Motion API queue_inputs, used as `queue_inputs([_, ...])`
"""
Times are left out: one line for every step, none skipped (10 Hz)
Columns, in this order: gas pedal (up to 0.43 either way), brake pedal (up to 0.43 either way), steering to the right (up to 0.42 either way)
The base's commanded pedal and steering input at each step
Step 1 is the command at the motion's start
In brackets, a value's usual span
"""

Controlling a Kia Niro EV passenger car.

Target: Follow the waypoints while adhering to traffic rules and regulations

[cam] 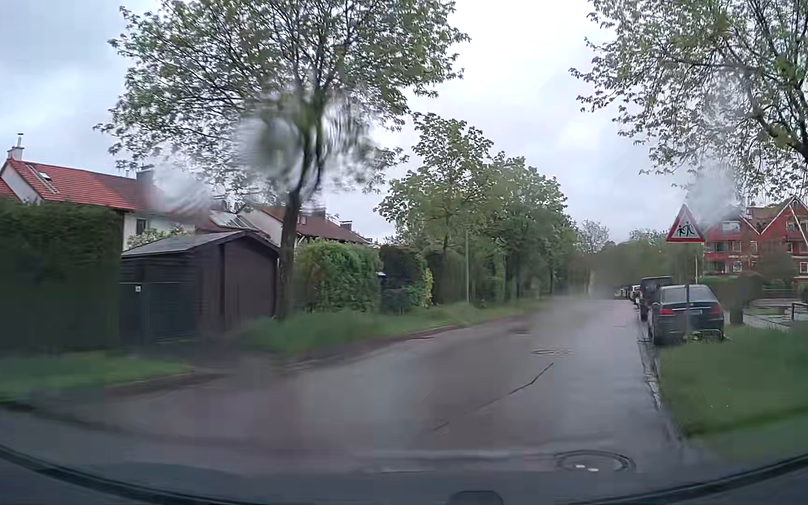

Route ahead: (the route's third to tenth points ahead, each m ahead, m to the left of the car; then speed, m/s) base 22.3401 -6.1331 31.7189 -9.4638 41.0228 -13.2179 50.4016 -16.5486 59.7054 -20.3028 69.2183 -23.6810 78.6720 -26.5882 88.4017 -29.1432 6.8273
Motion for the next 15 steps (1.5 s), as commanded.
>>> queue_inputs([0.138, 0.0, 0.128])
queue_inputs([0.138, 0.0, 0.128])
queue_inputs([0.138, 0.0, 0.127])
queue_inputs([0.138, 0.0, 0.126])
queue_inputs([0.138, 0.0, 0.125])
queue_inputs([0.169, 0.0, 0.124])
queue_inputs([0.169, 0.0, 0.124])
queue_inputs([0.169, 0.0, 0.121])
queue_inputs([0.169, 0.0, 0.115])
queue_inputs([0.169, 0.0, 0.108])
queue_inputs([0.169, 0.0, 0.105])
queue_inputs([0.169, 0.0, 0.104])
queue_inputs([0.169, 0.0, 0.1])
queue_inputs([0.157, 0.0, 0.087])
queue_inputs([0.157, 0.0, 0.074])
